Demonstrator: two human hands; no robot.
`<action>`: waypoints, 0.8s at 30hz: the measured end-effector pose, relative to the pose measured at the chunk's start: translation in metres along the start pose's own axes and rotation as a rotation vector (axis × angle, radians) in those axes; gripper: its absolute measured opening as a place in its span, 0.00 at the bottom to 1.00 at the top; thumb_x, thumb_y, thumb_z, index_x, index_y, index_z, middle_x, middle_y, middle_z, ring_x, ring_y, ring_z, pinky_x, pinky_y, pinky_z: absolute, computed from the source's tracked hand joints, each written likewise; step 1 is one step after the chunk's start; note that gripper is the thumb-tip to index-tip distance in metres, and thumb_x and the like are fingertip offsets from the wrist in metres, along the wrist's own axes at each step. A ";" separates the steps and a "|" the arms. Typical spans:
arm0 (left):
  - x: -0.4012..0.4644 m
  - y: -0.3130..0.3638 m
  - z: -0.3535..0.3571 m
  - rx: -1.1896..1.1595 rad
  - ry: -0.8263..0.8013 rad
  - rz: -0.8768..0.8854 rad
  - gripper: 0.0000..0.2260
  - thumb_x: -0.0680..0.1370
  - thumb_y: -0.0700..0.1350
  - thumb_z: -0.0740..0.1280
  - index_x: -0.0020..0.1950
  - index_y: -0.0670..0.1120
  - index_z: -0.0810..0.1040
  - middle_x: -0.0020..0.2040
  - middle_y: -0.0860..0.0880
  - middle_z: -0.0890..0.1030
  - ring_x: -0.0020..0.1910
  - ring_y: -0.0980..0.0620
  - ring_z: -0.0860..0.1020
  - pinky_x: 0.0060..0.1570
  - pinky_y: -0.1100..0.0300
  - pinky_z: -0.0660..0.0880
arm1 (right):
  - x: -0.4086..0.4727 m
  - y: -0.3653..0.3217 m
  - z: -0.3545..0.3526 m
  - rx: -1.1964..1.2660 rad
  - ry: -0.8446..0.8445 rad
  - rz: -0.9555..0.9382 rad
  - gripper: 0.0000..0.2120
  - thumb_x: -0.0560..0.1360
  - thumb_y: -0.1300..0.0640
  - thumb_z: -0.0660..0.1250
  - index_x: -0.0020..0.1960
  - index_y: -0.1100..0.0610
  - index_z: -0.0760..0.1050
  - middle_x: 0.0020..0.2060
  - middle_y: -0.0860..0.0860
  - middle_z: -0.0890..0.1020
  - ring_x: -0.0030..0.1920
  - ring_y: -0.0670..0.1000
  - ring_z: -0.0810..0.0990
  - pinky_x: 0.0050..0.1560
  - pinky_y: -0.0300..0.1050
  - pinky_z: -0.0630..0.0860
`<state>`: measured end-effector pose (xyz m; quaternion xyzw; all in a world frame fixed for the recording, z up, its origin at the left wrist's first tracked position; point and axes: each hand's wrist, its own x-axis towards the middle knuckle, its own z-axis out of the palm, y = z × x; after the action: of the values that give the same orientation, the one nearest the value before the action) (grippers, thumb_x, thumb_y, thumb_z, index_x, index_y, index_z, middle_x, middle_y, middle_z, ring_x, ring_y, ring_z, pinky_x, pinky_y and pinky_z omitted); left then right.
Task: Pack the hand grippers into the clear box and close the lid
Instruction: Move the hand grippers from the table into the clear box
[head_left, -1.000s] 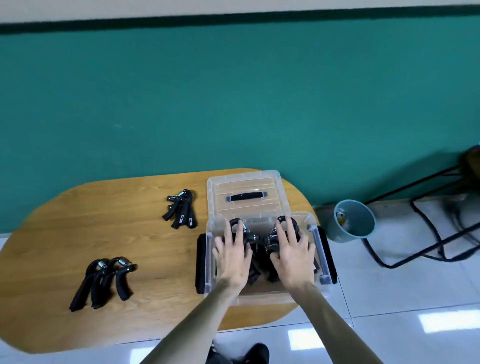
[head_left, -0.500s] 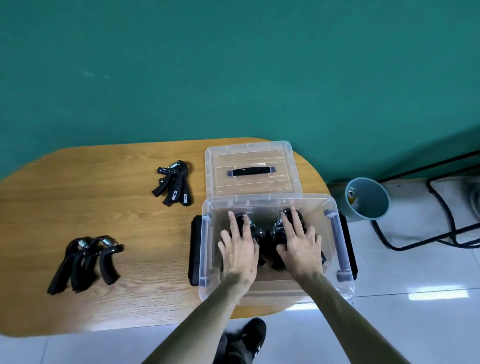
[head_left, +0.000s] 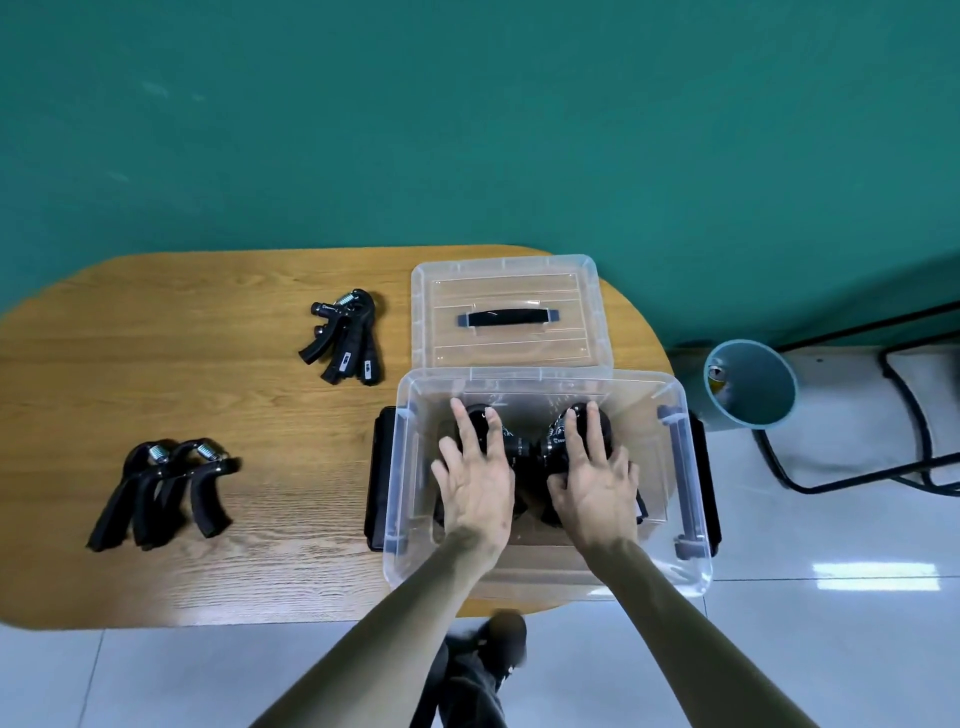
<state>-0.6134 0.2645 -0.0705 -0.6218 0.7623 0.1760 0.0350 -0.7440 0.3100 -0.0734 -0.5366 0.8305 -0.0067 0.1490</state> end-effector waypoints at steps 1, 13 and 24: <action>0.000 0.000 0.001 0.005 -0.005 0.001 0.35 0.79 0.36 0.63 0.81 0.49 0.49 0.80 0.36 0.37 0.55 0.43 0.62 0.56 0.47 0.67 | 0.001 0.000 0.001 -0.008 -0.010 0.000 0.39 0.68 0.54 0.72 0.77 0.56 0.63 0.79 0.56 0.59 0.62 0.67 0.72 0.52 0.60 0.74; 0.001 0.008 -0.016 0.027 -0.183 -0.010 0.31 0.85 0.55 0.53 0.81 0.48 0.38 0.77 0.32 0.32 0.67 0.38 0.64 0.62 0.46 0.66 | 0.005 0.002 -0.007 -0.058 -0.193 -0.022 0.40 0.78 0.35 0.55 0.81 0.51 0.41 0.80 0.51 0.38 0.78 0.62 0.37 0.74 0.68 0.45; -0.028 0.005 -0.128 0.038 -0.054 0.234 0.27 0.86 0.53 0.47 0.82 0.49 0.41 0.82 0.44 0.47 0.78 0.42 0.61 0.76 0.45 0.60 | -0.044 0.003 -0.116 -0.046 0.016 -0.062 0.30 0.82 0.38 0.46 0.79 0.39 0.38 0.81 0.53 0.50 0.79 0.61 0.51 0.74 0.58 0.58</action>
<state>-0.5904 0.2519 0.0577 -0.5228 0.8317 0.1812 0.0462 -0.7594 0.3329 0.0473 -0.5655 0.8145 0.0034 0.1294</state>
